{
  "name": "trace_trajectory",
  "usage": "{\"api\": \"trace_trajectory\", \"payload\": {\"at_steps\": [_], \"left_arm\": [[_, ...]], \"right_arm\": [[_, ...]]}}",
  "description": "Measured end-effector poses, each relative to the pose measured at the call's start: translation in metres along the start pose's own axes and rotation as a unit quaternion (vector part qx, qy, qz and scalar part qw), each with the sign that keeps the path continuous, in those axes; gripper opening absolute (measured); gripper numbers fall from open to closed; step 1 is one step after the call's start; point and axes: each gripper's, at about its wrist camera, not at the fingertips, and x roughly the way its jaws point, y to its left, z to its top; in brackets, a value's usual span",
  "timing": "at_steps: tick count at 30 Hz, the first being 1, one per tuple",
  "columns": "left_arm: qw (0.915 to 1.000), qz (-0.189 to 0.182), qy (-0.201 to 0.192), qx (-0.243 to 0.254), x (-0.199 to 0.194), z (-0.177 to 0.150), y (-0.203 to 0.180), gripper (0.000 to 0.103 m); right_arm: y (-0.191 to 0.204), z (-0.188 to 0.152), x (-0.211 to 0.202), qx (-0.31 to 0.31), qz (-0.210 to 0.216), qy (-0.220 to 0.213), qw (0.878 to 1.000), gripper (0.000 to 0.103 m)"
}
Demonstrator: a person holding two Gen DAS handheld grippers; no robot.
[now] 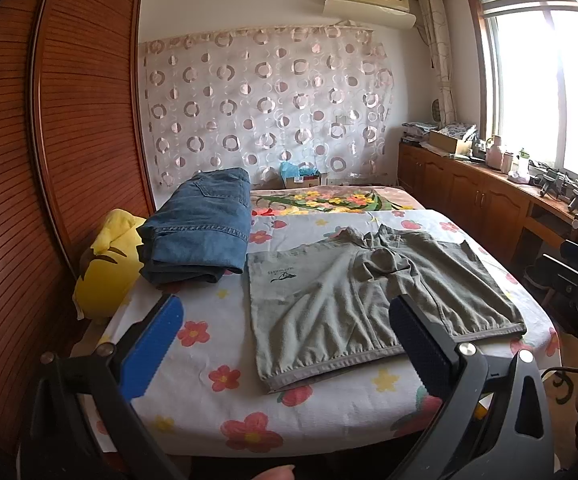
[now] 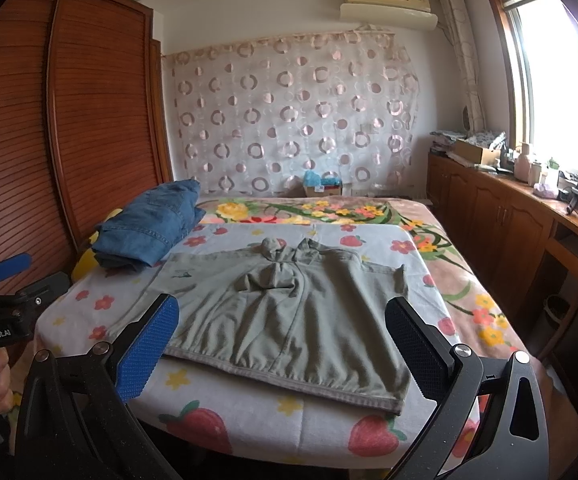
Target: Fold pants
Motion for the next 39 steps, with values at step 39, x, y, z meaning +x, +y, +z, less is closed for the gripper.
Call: {"api": "trace_trajectory", "payload": {"at_steps": [39], "left_arm": [[0.9997, -0.014, 0.021, -0.006, 0.013, -0.005, -0.006, 0.103]], "right_arm": [[-0.019, -0.006, 0.007, 0.009, -0.01, 0.012, 1.0, 0.103]]}}
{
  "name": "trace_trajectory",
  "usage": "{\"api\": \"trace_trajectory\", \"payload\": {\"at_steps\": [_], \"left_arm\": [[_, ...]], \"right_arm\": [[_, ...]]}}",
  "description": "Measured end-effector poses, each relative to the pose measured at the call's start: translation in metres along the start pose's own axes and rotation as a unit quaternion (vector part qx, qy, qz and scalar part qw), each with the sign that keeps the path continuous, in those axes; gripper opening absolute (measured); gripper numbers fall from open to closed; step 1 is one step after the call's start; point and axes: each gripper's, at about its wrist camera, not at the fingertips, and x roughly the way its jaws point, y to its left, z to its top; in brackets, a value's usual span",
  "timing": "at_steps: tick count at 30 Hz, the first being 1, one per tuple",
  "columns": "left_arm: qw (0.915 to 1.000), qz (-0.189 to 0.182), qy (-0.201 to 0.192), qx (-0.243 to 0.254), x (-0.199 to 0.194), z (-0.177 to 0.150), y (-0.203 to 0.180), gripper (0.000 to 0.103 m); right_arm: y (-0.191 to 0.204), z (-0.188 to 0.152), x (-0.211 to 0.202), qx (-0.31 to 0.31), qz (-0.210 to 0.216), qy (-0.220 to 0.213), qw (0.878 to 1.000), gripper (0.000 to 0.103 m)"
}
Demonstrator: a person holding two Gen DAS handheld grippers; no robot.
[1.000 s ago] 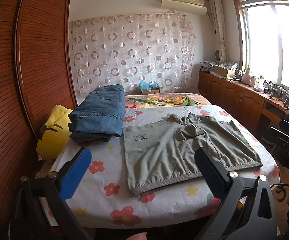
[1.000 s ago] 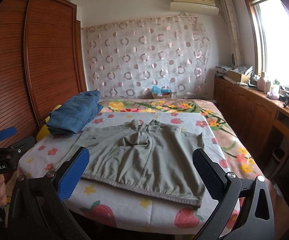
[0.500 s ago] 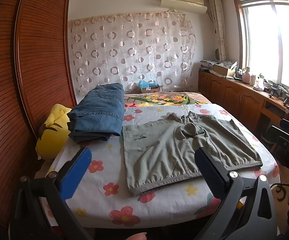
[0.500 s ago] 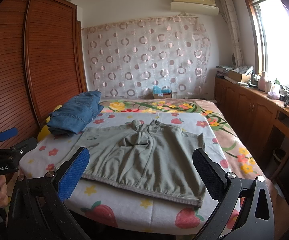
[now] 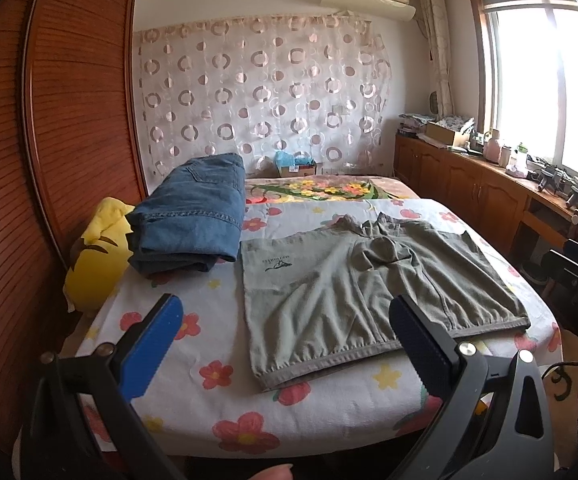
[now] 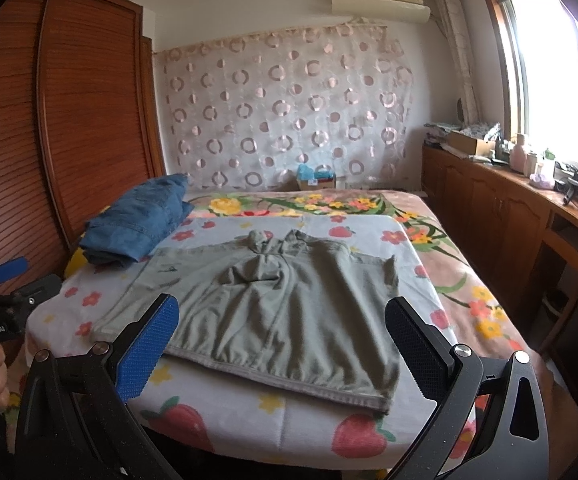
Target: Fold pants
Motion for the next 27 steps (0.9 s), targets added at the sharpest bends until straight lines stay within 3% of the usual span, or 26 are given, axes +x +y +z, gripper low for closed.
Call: {"api": "trace_trajectory", "payload": {"at_steps": [15, 27], "left_arm": [[0.9994, -0.025, 0.021, 0.007, 0.043, 0.006, 0.009, 0.103], [0.9969, -0.065, 0.043, 0.015, 0.079, 0.016, -0.005, 0.103]], "right_arm": [[-0.04, -0.006, 0.036, -0.026, -0.024, 0.02, 0.999, 0.103], [-0.071, 0.013, 0.072, -0.037, -0.007, 0.052, 0.998, 0.099]]}}
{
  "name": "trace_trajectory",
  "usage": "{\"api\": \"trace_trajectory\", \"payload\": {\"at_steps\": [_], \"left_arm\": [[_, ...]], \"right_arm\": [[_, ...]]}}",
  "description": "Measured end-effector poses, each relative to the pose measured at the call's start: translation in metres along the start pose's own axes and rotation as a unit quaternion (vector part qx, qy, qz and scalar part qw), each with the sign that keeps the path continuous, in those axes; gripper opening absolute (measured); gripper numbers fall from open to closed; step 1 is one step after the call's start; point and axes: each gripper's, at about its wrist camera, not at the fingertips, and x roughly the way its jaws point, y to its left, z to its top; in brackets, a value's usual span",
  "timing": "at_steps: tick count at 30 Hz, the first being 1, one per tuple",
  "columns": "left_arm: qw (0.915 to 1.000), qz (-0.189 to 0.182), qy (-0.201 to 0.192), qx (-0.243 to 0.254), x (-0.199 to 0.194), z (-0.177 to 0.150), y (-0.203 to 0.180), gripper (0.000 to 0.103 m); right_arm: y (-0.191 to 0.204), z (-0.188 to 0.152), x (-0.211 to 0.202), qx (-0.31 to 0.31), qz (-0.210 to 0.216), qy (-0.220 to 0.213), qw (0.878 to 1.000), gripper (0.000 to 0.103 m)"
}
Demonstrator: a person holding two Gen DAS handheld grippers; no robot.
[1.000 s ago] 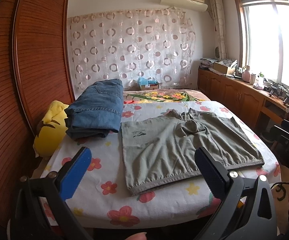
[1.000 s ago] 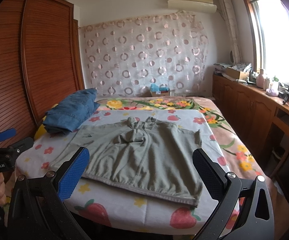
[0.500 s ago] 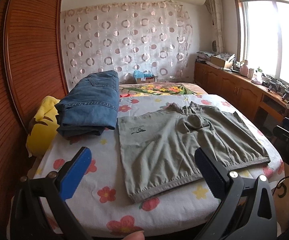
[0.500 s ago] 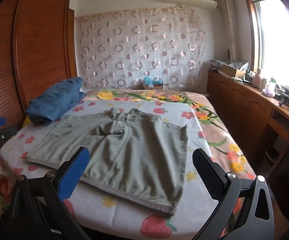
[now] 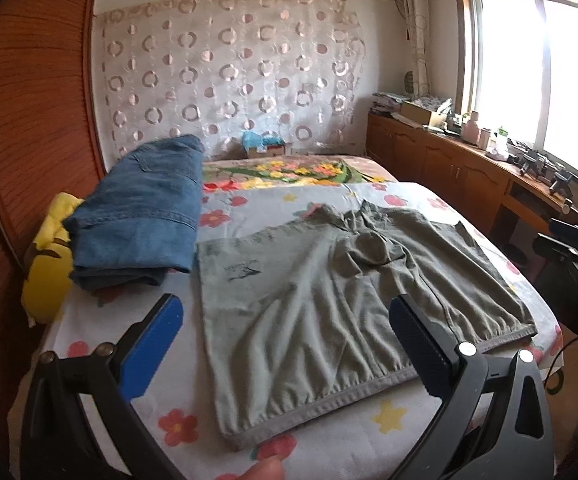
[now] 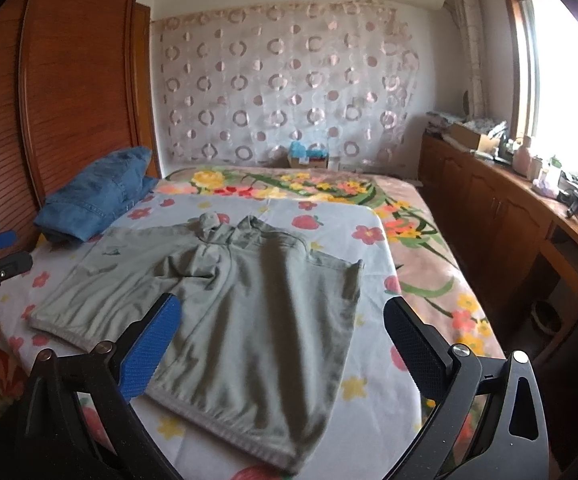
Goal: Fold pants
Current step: 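Lower the left gripper onto the shorts' hem and close on it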
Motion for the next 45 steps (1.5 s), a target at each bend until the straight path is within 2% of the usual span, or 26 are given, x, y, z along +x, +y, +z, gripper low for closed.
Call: {"api": "trace_trajectory", "payload": {"at_steps": [1, 4, 7, 9, 14, 18, 22, 28, 31, 36, 40, 41, 42, 43, 45], "left_arm": [[1.0, -0.004, 0.004, -0.001, 0.004, -0.001, -0.001, 0.103], [0.9998, -0.009, 0.015, 0.005, 0.013, -0.004, -0.004, 0.103], [0.9994, -0.016, 0.028, 0.01, 0.023, -0.006, -0.006, 0.103], [0.9992, -0.016, 0.035, 0.012, 0.029, -0.007, -0.007, 0.103], [0.9978, -0.017, 0.063, 0.016, 0.046, -0.017, -0.007, 0.103], [0.9952, -0.027, 0.093, 0.019, 0.06, -0.024, -0.007, 0.103], [0.9935, -0.032, 0.108, 0.019, 0.065, -0.029, -0.008, 0.103], [0.9917, -0.034, 0.122, 0.02, 0.069, -0.034, -0.009, 0.103], [0.9901, -0.035, 0.134, 0.018, 0.073, -0.036, -0.007, 0.103], [0.9886, -0.04, 0.145, 0.013, 0.078, -0.04, -0.006, 0.103], [0.9878, -0.039, 0.15, 0.012, 0.081, -0.042, -0.005, 0.103], [0.9876, -0.039, 0.151, 0.011, 0.081, -0.043, -0.005, 0.103], [0.9878, -0.037, 0.151, 0.012, 0.082, -0.043, -0.005, 0.103], [0.9877, -0.034, 0.152, 0.014, 0.081, -0.043, -0.005, 0.103], [0.9876, -0.027, 0.154, 0.019, 0.084, -0.043, -0.008, 0.103]], "right_arm": [[-0.004, 0.002, 0.005, 0.0, 0.001, 0.006, 1.0, 0.098], [-0.016, 0.008, 0.023, 0.0, 0.008, 0.026, 1.0, 0.085], [-0.03, 0.015, 0.047, 0.007, 0.019, 0.052, 0.998, 0.07], [-0.04, 0.02, 0.066, 0.018, 0.02, 0.075, 0.997, 0.054], [-0.067, 0.023, 0.114, 0.046, 0.013, 0.124, 0.991, 0.035], [-0.082, 0.022, 0.148, 0.05, -0.006, 0.166, 0.985, 0.032], [-0.093, 0.018, 0.17, 0.06, -0.021, 0.188, 0.98, 0.03], [-0.098, 0.019, 0.181, 0.07, -0.012, 0.192, 0.979, 0.01], [-0.095, 0.021, 0.181, 0.052, -0.015, 0.192, 0.98, 0.001], [-0.113, 0.025, 0.174, 0.062, -0.086, 0.174, 0.979, 0.001], [-0.118, 0.029, 0.165, 0.065, -0.09, 0.163, 0.98, 0.001], [-0.117, 0.03, 0.163, 0.065, -0.085, 0.161, 0.981, 0.009], [-0.115, 0.032, 0.159, 0.06, -0.086, 0.161, 0.981, 0.027], [-0.111, 0.033, 0.154, 0.055, -0.087, 0.158, 0.982, 0.033], [-0.102, 0.034, 0.141, 0.045, -0.065, 0.141, 0.987, 0.038]]}}
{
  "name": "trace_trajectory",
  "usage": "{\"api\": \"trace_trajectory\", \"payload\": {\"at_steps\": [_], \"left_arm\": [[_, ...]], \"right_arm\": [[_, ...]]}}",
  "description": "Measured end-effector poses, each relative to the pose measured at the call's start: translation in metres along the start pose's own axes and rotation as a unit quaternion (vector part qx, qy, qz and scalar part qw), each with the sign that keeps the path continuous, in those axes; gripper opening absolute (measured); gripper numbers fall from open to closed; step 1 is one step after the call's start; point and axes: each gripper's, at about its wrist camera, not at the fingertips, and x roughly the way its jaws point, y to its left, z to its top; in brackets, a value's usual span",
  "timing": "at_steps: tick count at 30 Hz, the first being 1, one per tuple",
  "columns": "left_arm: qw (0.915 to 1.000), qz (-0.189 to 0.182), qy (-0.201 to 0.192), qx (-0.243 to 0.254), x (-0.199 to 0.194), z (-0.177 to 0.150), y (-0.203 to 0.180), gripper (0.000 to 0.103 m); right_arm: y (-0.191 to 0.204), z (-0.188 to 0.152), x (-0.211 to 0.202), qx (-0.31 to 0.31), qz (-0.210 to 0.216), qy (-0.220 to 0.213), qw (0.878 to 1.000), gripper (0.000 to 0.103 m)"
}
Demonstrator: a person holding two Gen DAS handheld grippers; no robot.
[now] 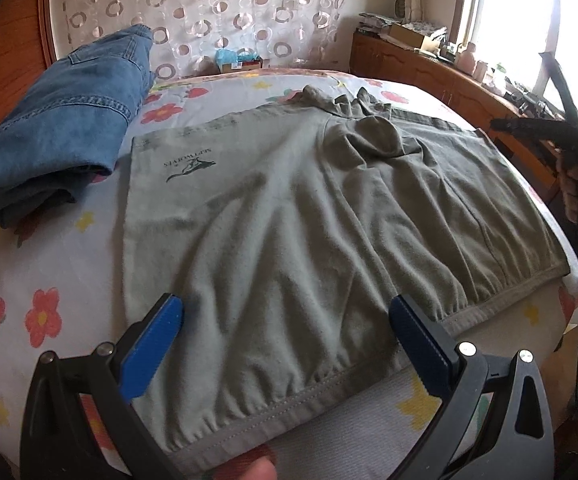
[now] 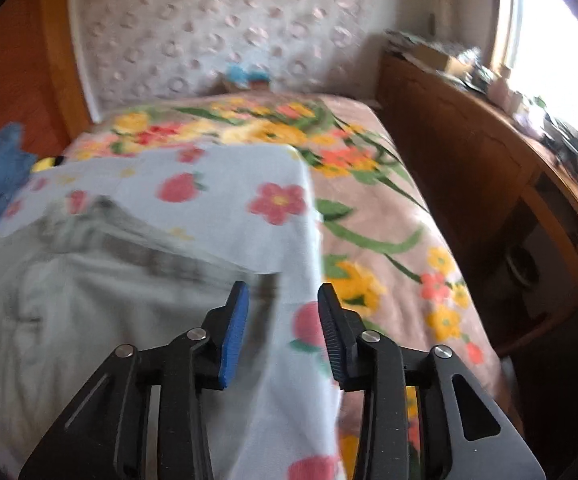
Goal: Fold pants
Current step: 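Lower the left gripper onto the shorts' hem and close on it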
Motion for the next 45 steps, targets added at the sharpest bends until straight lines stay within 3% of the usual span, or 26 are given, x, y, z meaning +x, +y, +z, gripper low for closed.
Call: {"api": "trace_trajectory", "payload": {"at_steps": [3, 9, 13, 20, 23, 27, 32, 39, 45], "left_arm": [[0.9998, 0.017, 0.002, 0.013, 0.002, -0.001, -0.006, 0.103], [0.9998, 0.017, -0.004, 0.01, 0.002, -0.002, -0.004, 0.103], [0.9997, 0.016, -0.016, 0.012, 0.0, -0.004, -0.005, 0.103], [0.9999, 0.003, 0.005, 0.012, -0.003, -0.002, -0.001, 0.103], [0.9995, -0.024, -0.02, -0.01, -0.022, -0.003, 0.012, 0.103], [0.9983, -0.018, -0.054, -0.014, -0.049, -0.009, 0.028, 0.103], [0.9976, -0.023, -0.061, -0.025, -0.062, -0.023, 0.05, 0.103], [0.998, -0.014, -0.054, -0.029, -0.062, -0.036, 0.061, 0.09], [0.9978, -0.003, -0.053, -0.04, -0.067, -0.047, 0.069, 0.058]], "right_arm": [[0.019, -0.016, -0.019, -0.021, 0.049, -0.009, 0.999, 0.056], [0.07, -0.056, -0.039, -0.071, 0.114, -0.014, 0.991, 0.058], [0.093, -0.073, -0.031, -0.101, 0.11, -0.003, 0.989, 0.058], [0.1, -0.077, -0.017, -0.108, 0.104, 0.02, 0.988, 0.062], [0.1, -0.08, -0.018, -0.109, 0.101, 0.018, 0.989, 0.062], [0.099, -0.081, -0.018, -0.107, 0.097, 0.015, 0.989, 0.063], [0.099, -0.081, -0.017, -0.103, 0.091, 0.013, 0.99, 0.063], [0.096, -0.082, -0.017, -0.093, 0.087, 0.012, 0.992, 0.063], [0.095, -0.082, -0.016, -0.092, 0.086, 0.012, 0.992, 0.063]]}}
